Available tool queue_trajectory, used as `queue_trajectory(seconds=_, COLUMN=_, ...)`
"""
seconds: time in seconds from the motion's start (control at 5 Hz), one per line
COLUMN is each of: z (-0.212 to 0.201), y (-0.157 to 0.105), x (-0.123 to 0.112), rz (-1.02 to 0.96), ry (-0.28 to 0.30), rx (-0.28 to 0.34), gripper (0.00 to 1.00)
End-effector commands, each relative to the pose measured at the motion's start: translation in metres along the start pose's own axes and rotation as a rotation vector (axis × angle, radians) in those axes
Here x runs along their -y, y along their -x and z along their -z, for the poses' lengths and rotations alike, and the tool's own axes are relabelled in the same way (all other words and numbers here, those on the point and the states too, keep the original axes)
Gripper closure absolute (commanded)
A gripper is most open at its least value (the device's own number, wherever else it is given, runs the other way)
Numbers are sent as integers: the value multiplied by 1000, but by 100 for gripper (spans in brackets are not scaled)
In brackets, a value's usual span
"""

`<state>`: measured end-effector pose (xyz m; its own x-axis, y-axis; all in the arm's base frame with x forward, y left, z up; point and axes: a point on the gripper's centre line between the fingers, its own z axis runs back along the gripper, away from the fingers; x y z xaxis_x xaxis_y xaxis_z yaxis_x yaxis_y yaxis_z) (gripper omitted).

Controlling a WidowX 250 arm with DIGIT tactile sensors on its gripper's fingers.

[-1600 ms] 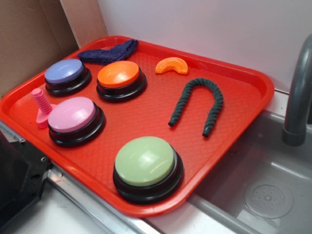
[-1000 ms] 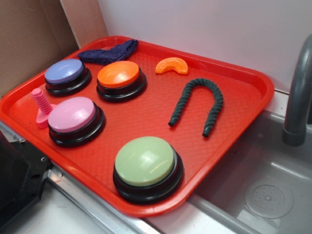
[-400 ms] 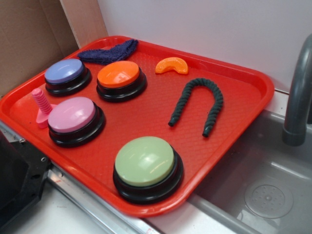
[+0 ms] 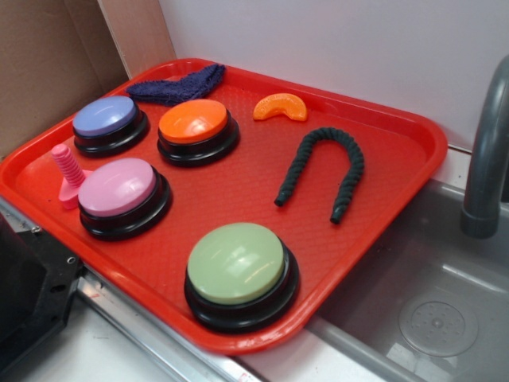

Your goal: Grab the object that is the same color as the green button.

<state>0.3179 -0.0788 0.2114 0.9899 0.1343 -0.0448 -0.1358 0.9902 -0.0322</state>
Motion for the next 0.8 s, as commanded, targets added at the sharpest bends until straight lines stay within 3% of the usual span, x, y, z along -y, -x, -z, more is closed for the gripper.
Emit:
queue_trajectory(seconds=0.0, z=20, y=43, x=15, rz=126, ry=-8, rx=78, gripper=0)
queue_trajectory(seconds=0.2, z=35, y=52, x=27, rz=199, ry=0, rx=82, gripper=0)
queue_trajectory(seconds=0.6, z=78, y=32, x=54, rz=393, ry=62, rx=45, gripper=0)
